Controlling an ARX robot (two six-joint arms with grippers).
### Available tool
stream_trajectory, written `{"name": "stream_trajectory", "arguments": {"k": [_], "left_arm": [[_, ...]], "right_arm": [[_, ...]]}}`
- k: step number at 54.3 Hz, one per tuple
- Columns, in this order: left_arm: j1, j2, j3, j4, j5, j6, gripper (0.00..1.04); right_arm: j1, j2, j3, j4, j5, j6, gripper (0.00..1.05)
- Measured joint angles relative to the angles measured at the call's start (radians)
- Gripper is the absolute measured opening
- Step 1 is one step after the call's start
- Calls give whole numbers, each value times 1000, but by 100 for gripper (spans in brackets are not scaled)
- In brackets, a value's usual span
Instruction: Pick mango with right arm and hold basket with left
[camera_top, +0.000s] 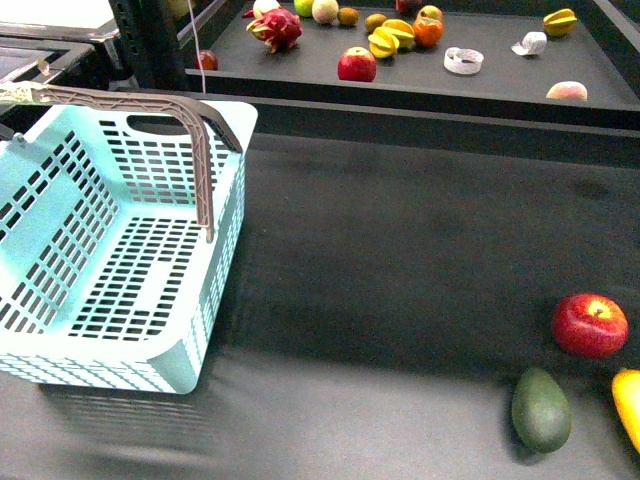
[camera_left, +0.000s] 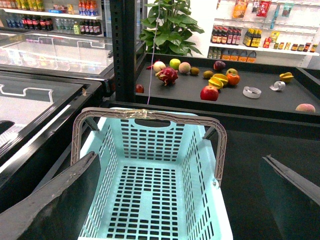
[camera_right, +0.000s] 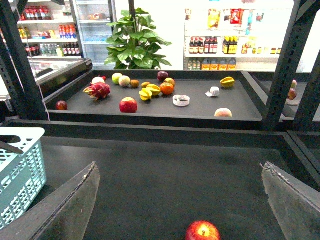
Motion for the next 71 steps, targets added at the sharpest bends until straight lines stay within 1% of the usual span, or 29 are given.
{"name": "stream_trajectory", "arguments": {"k": [37, 43, 47, 53, 55, 60, 63, 66, 71], "left_arm": [[0, -2, 0, 2, -4, 0, 99], [-16, 3, -3, 133, -97, -45, 99], [-31, 107, 0, 208, -137, -70, 99], [-69, 374, 16, 359, -158, -92, 99], [-83, 476, 32, 441, -180, -92, 99], [-101, 739, 89, 645, -198, -109, 99], [-101, 891, 130, 740, -200, -137, 99], [-98, 1031, 174, 794, -200, -184, 99], [-99, 1220, 248, 816, -222, -252, 99]], "right_arm": [[0, 0, 0, 0, 0, 0, 97], [0, 0, 0, 0, 0, 0, 97], [0, 0, 0, 0, 0, 0, 97], [0, 0, 0, 0, 0, 0, 97], [0, 0, 0, 0, 0, 0, 97], [0, 0, 0, 0, 0, 0, 97], [0, 0, 0, 0, 0, 0, 97], [0, 0, 0, 0, 0, 0, 97], [0, 0, 0, 0, 0, 0, 97]]}}
